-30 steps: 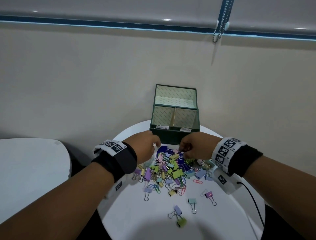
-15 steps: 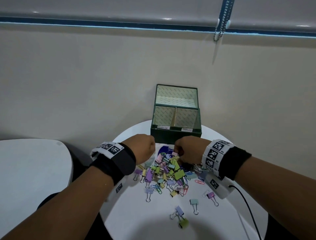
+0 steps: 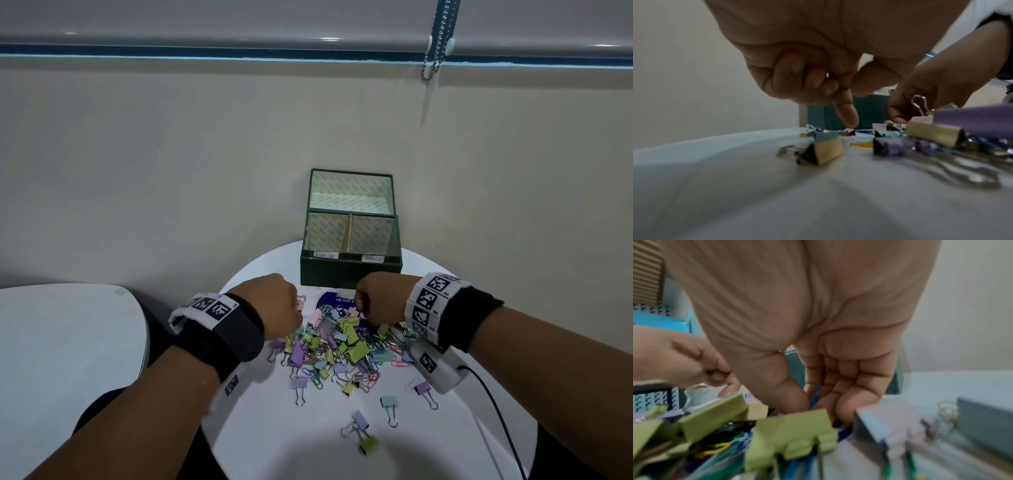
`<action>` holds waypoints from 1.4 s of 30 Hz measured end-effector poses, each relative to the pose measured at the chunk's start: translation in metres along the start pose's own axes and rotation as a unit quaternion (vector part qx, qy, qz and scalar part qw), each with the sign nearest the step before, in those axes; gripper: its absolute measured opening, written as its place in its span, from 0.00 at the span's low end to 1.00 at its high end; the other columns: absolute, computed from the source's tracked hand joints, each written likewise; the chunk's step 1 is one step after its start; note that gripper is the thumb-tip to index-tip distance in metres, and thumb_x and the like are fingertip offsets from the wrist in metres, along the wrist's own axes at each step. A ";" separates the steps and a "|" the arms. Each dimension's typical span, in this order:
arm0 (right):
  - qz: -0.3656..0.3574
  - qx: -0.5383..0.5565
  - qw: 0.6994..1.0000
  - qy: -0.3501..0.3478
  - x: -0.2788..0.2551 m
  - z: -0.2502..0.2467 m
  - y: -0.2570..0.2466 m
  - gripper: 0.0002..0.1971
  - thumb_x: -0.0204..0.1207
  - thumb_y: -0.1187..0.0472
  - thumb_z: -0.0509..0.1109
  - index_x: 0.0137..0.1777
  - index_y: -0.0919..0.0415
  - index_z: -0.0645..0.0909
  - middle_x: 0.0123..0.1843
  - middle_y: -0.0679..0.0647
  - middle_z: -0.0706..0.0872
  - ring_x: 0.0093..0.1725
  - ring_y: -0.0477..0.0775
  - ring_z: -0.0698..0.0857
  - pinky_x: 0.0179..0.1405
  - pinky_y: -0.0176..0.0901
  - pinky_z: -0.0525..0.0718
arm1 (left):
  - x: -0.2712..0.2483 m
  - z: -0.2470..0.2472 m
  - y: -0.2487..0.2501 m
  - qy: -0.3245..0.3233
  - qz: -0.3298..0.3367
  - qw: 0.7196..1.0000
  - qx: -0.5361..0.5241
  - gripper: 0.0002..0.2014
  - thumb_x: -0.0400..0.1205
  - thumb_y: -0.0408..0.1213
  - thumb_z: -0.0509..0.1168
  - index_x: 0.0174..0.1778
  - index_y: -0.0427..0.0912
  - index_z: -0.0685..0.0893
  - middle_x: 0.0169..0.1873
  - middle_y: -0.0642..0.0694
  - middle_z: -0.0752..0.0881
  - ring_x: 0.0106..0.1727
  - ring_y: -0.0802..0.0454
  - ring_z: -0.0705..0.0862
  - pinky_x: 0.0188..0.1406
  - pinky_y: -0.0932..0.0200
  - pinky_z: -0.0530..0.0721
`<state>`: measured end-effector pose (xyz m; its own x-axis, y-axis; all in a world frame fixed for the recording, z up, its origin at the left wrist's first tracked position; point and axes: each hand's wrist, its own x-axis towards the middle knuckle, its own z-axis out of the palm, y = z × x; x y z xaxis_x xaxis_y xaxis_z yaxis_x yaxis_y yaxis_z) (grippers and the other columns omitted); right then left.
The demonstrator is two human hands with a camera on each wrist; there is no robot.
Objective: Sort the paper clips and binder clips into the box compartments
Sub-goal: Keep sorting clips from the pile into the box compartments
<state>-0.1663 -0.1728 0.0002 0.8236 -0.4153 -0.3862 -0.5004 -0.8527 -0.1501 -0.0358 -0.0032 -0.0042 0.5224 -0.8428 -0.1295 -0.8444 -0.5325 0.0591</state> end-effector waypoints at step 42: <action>-0.050 0.058 0.990 0.115 -0.049 0.001 0.090 0.11 0.78 0.61 0.72 0.40 0.41 0.83 0.42 0.36 0.84 0.42 0.35 0.81 0.43 0.30 0.75 | 0.019 -0.057 0.018 -0.010 0.090 0.993 -0.080 0.06 0.88 0.45 0.58 0.47 0.52 0.77 0.41 0.54 0.84 0.40 0.57 0.83 0.42 0.59 0.82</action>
<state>-0.2525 -0.2291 0.0045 0.9034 -0.4023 -0.1484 -0.4286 -0.8572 -0.2856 -0.0342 -0.0327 0.0504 0.3605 -0.9247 -0.1224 -0.8937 -0.3800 0.2387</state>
